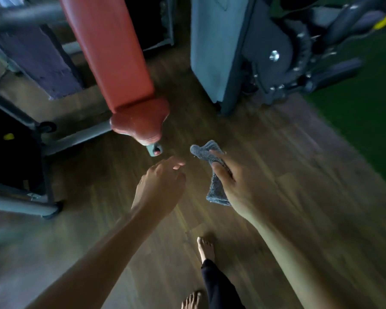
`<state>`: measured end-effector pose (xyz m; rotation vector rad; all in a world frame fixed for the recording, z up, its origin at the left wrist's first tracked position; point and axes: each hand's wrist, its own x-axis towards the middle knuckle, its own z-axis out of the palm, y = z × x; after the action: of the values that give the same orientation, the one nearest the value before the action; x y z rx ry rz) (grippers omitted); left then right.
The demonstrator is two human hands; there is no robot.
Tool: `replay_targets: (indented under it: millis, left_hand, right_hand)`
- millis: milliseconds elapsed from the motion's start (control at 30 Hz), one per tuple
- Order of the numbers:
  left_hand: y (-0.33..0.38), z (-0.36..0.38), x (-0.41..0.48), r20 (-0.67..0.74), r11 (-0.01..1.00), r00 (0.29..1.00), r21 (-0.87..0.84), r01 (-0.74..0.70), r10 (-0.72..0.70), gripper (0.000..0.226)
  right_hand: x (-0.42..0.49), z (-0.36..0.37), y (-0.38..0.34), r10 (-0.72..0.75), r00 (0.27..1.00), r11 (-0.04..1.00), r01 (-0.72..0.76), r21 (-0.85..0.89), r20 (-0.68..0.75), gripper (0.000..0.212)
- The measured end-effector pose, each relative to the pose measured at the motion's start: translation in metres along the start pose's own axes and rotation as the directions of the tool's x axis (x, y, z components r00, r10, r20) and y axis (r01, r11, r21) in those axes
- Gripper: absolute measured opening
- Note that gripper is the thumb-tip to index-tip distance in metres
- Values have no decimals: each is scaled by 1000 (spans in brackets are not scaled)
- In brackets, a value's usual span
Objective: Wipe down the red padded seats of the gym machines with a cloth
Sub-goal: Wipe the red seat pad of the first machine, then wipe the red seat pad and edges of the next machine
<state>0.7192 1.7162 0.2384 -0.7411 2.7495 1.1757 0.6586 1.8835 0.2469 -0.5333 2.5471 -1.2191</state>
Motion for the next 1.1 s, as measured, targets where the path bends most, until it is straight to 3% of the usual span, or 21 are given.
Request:
replay_targets:
  millis: [200, 333, 600, 800, 1100]
  left_hand:
    - [93, 12, -76, 156, 978, 970, 69, -198, 186, 35]
    - [163, 44, -99, 275, 933, 914, 115, -340, 299, 35]
    - [287, 147, -104, 468, 801, 753, 142, -581, 463, 32]
    - [396, 255, -81, 572, 763, 653, 71, -643, 497, 33]
    - [545, 368, 8, 578, 795, 674, 68, -603, 461, 34]
  right_hand:
    - [-98, -78, -4, 103, 976, 993, -90, 76, -192, 39]
    - [-151, -133, 19, 193, 922, 981, -191, 37, -336, 31]
    - [-209, -243, 98, 381, 782, 921, -364, 134, -492, 27]
    - [-210, -347, 180, 486, 692, 872, -425, 243, -534, 38]
    - [-139, -505, 293, 517, 664, 855, -427, 294, -540, 38]
